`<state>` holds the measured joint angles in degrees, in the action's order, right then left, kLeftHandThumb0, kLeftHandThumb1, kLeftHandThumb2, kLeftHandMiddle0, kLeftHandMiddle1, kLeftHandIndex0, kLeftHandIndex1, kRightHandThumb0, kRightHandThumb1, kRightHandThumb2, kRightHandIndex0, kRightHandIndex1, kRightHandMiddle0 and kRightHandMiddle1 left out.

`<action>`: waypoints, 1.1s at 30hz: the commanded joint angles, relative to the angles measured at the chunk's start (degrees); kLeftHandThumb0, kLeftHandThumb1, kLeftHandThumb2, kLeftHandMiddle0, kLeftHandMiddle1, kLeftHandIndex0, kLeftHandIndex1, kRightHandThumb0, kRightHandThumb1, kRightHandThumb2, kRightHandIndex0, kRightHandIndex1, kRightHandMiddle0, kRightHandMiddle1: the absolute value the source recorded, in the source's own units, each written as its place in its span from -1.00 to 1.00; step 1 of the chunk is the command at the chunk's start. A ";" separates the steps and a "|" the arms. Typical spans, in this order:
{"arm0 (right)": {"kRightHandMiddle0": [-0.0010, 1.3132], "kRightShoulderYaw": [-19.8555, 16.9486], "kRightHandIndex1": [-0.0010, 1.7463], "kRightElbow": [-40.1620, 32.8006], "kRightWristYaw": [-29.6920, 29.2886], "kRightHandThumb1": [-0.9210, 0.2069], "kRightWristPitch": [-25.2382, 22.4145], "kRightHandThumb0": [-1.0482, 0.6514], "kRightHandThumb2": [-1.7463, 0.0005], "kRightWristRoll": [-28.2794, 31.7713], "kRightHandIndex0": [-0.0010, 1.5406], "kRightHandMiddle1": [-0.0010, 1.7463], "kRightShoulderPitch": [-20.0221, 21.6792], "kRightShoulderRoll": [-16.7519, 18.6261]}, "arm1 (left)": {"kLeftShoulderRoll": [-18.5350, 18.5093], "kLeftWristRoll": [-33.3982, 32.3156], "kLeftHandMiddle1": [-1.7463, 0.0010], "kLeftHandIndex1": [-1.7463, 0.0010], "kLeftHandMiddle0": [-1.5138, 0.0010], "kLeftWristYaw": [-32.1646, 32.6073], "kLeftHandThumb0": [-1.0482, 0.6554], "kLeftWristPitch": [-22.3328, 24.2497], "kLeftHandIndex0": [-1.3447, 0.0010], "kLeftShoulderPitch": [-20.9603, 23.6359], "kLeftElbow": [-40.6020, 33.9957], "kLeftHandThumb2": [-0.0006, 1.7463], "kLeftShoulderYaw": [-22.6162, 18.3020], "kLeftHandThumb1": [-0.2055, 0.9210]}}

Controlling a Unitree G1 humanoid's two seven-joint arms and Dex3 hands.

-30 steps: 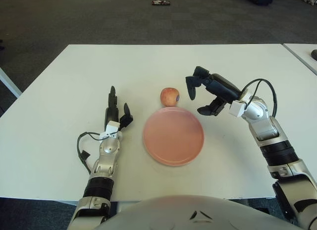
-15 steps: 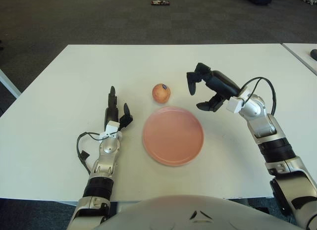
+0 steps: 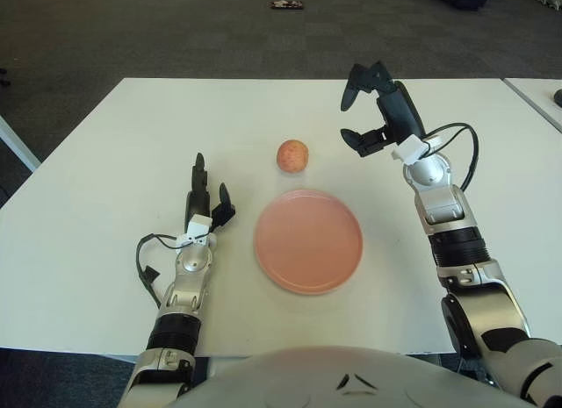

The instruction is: Put the apple into the plate.

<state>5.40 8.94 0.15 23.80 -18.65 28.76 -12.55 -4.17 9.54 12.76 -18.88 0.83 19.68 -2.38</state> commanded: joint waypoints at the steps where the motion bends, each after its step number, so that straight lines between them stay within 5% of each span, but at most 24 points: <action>1: -0.27 -0.14 0.88 1.40 -1.44 0.30 -0.87 0.23 -0.64 -1.30 -0.03 1.00 1.93 -0.04 | -0.43 0.25 1.00 1.00 0.99 0.24 -0.84 -0.30 1.00 0.79 0.53 0.16 -0.30 1.00; 9: -0.30 1.14 0.99 2.42 -1.70 0.19 -3.85 0.23 -0.60 -3.21 -0.15 0.96 3.52 0.29 | -0.59 0.27 1.00 1.00 1.00 0.31 -0.85 -0.51 1.00 0.80 0.80 0.17 -0.27 1.00; 12: -0.43 1.84 1.00 2.71 -1.36 -0.05 -5.48 0.23 -0.41 -4.04 -0.29 0.94 4.28 0.31 | -0.63 0.44 1.00 1.00 1.00 0.42 -0.85 -0.69 1.00 0.77 0.88 0.17 -0.21 1.00; 16: -0.69 2.89 0.79 3.67 -0.75 -0.70 -6.66 0.23 0.20 -4.98 -0.50 0.98 5.69 -0.07 | -0.57 0.66 1.00 1.00 1.00 0.65 -0.85 -0.83 1.00 0.68 0.83 0.16 -0.14 1.00; 18: -0.73 3.33 0.74 4.45 -0.67 -0.85 -6.77 0.23 0.34 -5.38 -0.54 0.99 6.47 -0.29 | -0.49 0.77 1.00 1.00 1.00 0.82 -0.85 -0.89 1.00 0.64 0.79 0.16 -0.09 1.00; 19: -0.70 3.48 0.66 4.74 -0.66 -0.90 -6.77 0.08 0.38 -5.53 -0.61 0.98 6.74 -0.35 | -0.48 0.80 1.00 1.00 1.00 0.88 -0.85 -0.91 1.00 0.63 0.78 0.16 -0.08 1.00; 23: -0.67 4.32 0.48 6.35 -0.84 -0.98 -6.63 -0.13 0.43 -6.74 -0.72 0.97 8.07 -0.75 | -0.35 1.02 1.00 1.00 0.99 1.27 -0.84 -0.82 1.00 0.52 0.66 0.16 0.00 1.00; 26: -0.69 6.49 0.40 16.61 -5.25 -0.99 -3.64 -0.16 0.43 -9.63 -0.75 0.98 11.74 0.19 | -0.26 1.26 1.00 1.00 0.99 1.63 -0.83 -0.70 1.00 0.37 0.55 0.15 0.07 1.00; 30: -0.93 8.58 0.28 28.88 -8.60 -0.79 0.00 -0.38 0.37 -11.14 -0.75 0.50 15.26 0.79 | -0.25 1.63 1.00 1.00 0.99 2.08 -0.83 -1.03 1.00 0.24 0.59 0.15 0.27 1.00; 33: -0.97 9.40 0.13 31.85 -5.69 -0.79 0.87 -0.45 0.38 -10.20 -0.79 0.24 16.97 0.14 | -0.18 1.78 1.00 1.00 1.00 2.24 -0.83 -1.17 1.00 0.13 0.58 0.15 0.35 1.00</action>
<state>13.35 34.16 -6.44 22.86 -28.28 42.87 -12.31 -4.22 10.50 14.15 -19.55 0.98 20.27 -1.97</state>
